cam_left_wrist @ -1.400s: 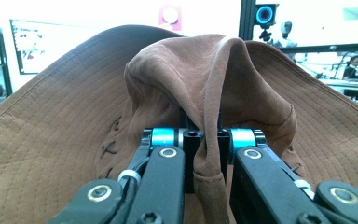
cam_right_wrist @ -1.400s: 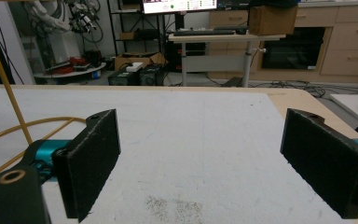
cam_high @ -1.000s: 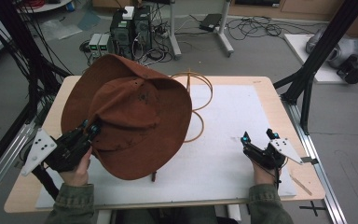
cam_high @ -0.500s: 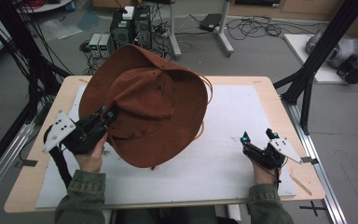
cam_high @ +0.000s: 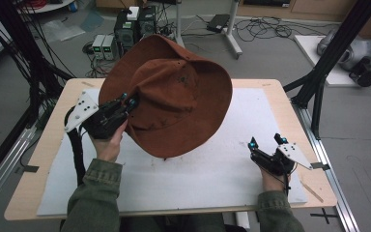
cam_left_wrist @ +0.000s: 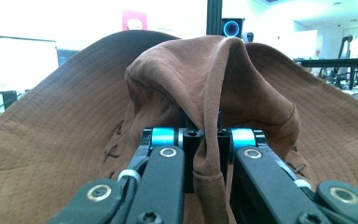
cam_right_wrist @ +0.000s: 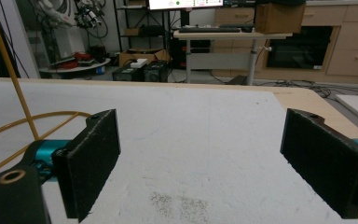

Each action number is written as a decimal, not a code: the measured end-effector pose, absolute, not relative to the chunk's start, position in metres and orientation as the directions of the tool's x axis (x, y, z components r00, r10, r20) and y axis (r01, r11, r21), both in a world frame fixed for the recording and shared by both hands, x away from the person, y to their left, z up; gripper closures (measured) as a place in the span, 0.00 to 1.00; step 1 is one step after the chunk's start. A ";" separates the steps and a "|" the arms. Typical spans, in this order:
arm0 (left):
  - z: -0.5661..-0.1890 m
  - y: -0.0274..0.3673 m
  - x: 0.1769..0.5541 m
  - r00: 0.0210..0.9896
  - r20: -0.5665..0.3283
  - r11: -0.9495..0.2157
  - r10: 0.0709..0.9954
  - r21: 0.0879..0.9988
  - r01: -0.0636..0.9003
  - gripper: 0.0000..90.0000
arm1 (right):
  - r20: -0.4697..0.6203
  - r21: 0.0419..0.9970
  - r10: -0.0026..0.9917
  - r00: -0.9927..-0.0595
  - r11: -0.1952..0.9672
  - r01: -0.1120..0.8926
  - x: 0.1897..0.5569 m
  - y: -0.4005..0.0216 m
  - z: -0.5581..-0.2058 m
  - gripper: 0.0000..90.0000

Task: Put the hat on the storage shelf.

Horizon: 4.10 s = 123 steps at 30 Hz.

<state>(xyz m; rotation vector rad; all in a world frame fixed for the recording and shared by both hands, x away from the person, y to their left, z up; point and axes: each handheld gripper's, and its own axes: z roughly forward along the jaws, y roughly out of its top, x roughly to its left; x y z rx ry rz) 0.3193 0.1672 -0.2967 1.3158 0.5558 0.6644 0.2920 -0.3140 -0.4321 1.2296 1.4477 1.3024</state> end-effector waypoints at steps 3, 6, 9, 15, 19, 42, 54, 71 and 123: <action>-0.291 0.159 0.327 0.703 0.001 0.119 0.711 0.985 -0.122 0.97 | 0.030 0.990 0.980 -0.198 -0.001 0.141 0.292 -0.314 -0.432 0.12; -0.285 0.153 0.334 0.710 0.013 0.103 0.704 0.987 -0.120 0.97 | 0.029 0.990 0.979 -0.201 -0.001 0.141 0.293 -0.313 -0.433 0.12; -0.278 0.141 0.343 0.721 0.029 0.082 0.693 0.990 -0.118 0.97 | 0.029 0.990 0.979 -0.201 0.000 0.143 0.294 -0.313 -0.433 0.12; -0.265 0.121 0.360 0.740 0.045 0.053 0.671 0.993 -0.109 0.97 | 0.025 0.990 0.978 -0.206 0.006 0.144 0.294 -0.313 -0.433 0.12; -0.255 0.109 0.374 0.746 0.050 0.050 0.664 0.992 -0.112 0.97 | 0.022 0.989 0.977 -0.210 0.009 0.145 0.295 -0.313 -0.433 0.12; -0.256 0.084 0.399 0.789 0.033 -0.031 0.614 0.999 -0.018 0.96 | 0.017 0.989 0.976 -0.218 0.016 0.149 0.295 -0.314 -0.435 0.12; -0.263 0.084 0.405 0.793 0.019 -0.096 0.609 0.994 0.050 0.95 | 0.010 0.988 0.974 -0.228 0.026 0.153 0.295 -0.312 -0.435 0.12; -0.265 0.081 0.408 0.801 0.031 -0.174 0.599 0.980 0.092 0.93 | 0.004 0.988 0.974 -0.228 0.032 0.151 0.295 -0.311 -0.435 0.12; -0.275 0.160 0.345 0.636 0.100 -0.097 0.765 0.994 -0.040 0.32 | 0.002 0.988 0.977 -0.211 0.031 0.153 0.291 -0.308 -0.435 0.12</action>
